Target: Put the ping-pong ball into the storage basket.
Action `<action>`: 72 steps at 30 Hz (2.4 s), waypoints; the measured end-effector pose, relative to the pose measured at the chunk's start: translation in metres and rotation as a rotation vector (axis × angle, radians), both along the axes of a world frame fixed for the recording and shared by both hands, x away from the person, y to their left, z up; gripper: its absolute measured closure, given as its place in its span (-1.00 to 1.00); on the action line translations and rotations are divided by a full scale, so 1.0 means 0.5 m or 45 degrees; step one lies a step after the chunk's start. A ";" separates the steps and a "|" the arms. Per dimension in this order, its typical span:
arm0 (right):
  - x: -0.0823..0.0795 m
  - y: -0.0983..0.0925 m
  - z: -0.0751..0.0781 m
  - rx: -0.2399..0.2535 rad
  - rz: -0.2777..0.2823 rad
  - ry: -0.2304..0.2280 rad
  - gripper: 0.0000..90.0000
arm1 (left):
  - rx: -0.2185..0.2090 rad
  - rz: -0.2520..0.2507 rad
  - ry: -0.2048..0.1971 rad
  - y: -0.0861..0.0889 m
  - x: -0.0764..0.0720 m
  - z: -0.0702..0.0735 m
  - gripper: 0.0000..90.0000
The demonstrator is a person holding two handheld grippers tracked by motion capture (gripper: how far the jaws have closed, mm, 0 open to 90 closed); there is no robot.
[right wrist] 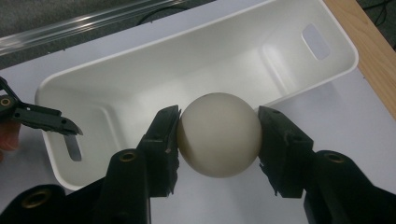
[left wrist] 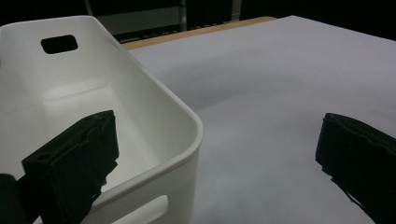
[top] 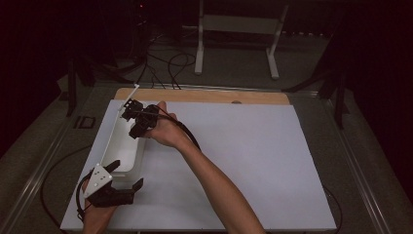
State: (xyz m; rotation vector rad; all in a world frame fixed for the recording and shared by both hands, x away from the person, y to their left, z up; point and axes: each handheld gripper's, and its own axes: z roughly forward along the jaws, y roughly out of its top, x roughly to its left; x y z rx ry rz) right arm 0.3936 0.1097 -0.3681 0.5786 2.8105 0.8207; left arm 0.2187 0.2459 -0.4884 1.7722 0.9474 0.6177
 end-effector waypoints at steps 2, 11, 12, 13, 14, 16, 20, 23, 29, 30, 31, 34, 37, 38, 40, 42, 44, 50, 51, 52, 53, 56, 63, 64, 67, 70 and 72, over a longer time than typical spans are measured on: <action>0.000 0.001 -0.001 0.003 0.005 -0.001 0.12 | 0.000 0.000 -0.001 0.000 0.000 0.000 -1.00; -0.002 0.010 -0.004 0.006 0.013 0.013 0.12 | 0.000 0.000 -0.002 0.000 0.000 0.000 -1.00; -0.002 0.010 -0.004 0.007 0.012 0.017 0.12 | 0.000 0.000 -0.002 0.000 0.000 0.000 -1.00; -0.002 0.011 -0.005 0.007 0.012 0.019 0.12 | 0.000 -0.001 -0.002 0.000 0.000 0.000 -1.00; -0.001 0.011 -0.005 0.007 0.013 0.018 0.12 | 0.000 0.000 -0.002 0.000 0.000 0.000 -1.00; -0.001 0.012 -0.005 0.003 0.011 0.020 0.12 | -0.002 0.000 -0.002 0.000 0.000 0.000 -1.00; -0.001 0.014 -0.008 0.005 0.015 0.024 0.12 | -0.002 0.000 -0.002 0.000 0.000 0.000 -1.00; -0.002 0.017 -0.009 0.007 0.017 0.024 0.12 | -0.001 0.000 -0.002 0.000 0.000 0.000 -1.00; -0.003 0.024 -0.013 0.014 0.020 0.033 0.12 | 0.000 -0.001 -0.002 0.000 0.001 0.000 -1.00; -0.003 0.025 -0.014 0.014 0.021 0.031 0.12 | 0.000 -0.001 -0.002 0.000 0.000 0.000 -1.00; -0.004 0.026 -0.015 0.015 0.020 0.033 0.12 | 0.000 -0.001 -0.002 0.000 0.000 0.000 -1.00; -0.004 0.029 -0.016 0.016 0.023 0.032 0.12 | 0.000 -0.001 -0.002 0.000 0.001 0.000 -1.00; -0.004 0.031 -0.017 0.022 0.022 0.039 0.12 | 0.000 -0.001 -0.002 0.000 0.000 0.000 -1.00; -0.004 0.032 -0.018 0.023 0.023 0.041 0.12 | 0.000 -0.001 -0.002 0.000 0.000 0.000 -1.00; -0.006 0.034 -0.019 0.015 0.029 0.034 0.12 | 0.000 0.000 -0.002 0.000 0.000 0.000 -1.00; -0.007 0.036 -0.021 0.015 0.030 0.031 0.12 | -0.001 0.000 -0.002 0.000 0.000 0.000 -1.00; -0.008 0.037 -0.020 0.017 0.028 0.033 0.11 | -0.001 -0.001 -0.002 0.000 0.000 0.000 -1.00; -0.011 0.044 -0.026 0.009 0.039 0.040 0.11 | -0.001 -0.002 -0.002 0.000 0.000 0.000 -1.00; -0.011 0.045 -0.027 0.007 0.040 0.036 0.11 | 0.000 -0.002 -0.002 0.000 0.000 0.000 -1.00; -0.012 0.046 -0.027 0.009 0.041 0.038 0.11 | 0.000 -0.002 -0.002 0.000 0.000 0.000 -1.00; -0.012 0.048 -0.028 0.011 0.043 0.040 0.11 | 0.000 -0.002 -0.002 0.000 0.000 0.000 -1.00; -0.013 0.051 -0.029 0.011 0.050 0.042 0.11 | -0.002 -0.002 -0.003 0.000 0.000 0.000 -1.00; -0.018 0.060 -0.034 0.009 0.051 0.051 0.11 | -0.002 -0.002 -0.004 0.000 0.000 0.000 -1.00; -0.018 0.061 -0.034 0.008 0.054 0.052 0.11 | -0.001 -0.002 -0.004 0.000 0.000 0.000 -1.00; -0.019 0.064 -0.036 0.011 0.052 0.058 0.11 | -0.001 -0.002 -0.004 0.000 0.000 0.000 -1.00; -0.018 0.065 -0.036 0.035 0.040 0.075 -0.34 | -0.002 -0.002 -0.004 0.000 0.000 -0.001 -1.00; -0.018 0.066 -0.036 0.048 0.023 0.080 -0.62 | 0.000 -0.003 -0.004 0.001 0.000 -0.001 -1.00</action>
